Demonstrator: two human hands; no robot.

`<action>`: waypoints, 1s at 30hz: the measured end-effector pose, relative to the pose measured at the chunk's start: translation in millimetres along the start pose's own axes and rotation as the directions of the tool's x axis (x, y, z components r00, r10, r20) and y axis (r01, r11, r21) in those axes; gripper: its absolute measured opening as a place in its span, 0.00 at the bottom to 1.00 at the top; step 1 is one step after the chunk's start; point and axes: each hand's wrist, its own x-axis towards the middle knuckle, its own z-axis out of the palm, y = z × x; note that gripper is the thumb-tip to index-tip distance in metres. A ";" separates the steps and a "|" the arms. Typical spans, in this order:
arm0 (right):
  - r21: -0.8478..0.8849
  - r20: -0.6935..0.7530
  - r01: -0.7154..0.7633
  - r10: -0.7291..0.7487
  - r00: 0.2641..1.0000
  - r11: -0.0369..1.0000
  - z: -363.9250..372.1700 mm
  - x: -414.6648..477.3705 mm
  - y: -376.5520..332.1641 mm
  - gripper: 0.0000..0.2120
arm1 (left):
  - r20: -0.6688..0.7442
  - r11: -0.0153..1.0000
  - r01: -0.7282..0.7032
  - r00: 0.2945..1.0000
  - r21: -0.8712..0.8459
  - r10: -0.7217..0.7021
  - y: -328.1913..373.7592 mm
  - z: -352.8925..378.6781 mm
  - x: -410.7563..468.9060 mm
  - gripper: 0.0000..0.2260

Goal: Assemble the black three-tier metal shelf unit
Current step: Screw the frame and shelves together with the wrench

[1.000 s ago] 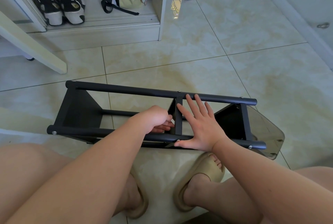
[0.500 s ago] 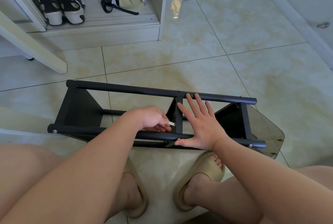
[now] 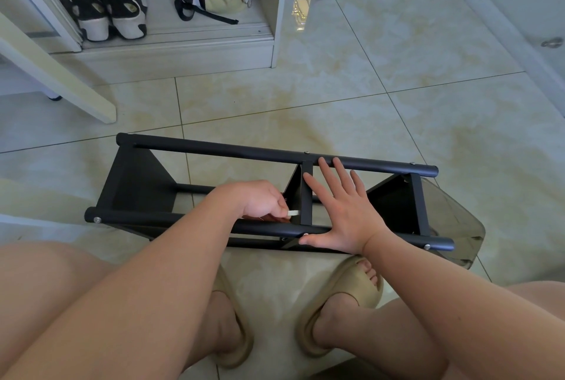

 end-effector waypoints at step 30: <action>0.002 -0.011 0.007 -0.007 1.000 1.000 0.9 1.1 1.1 0.57 | -0.112 0.835 0.091 0.977 -0.543 -0.180 15.3 14.7 5.9 0.10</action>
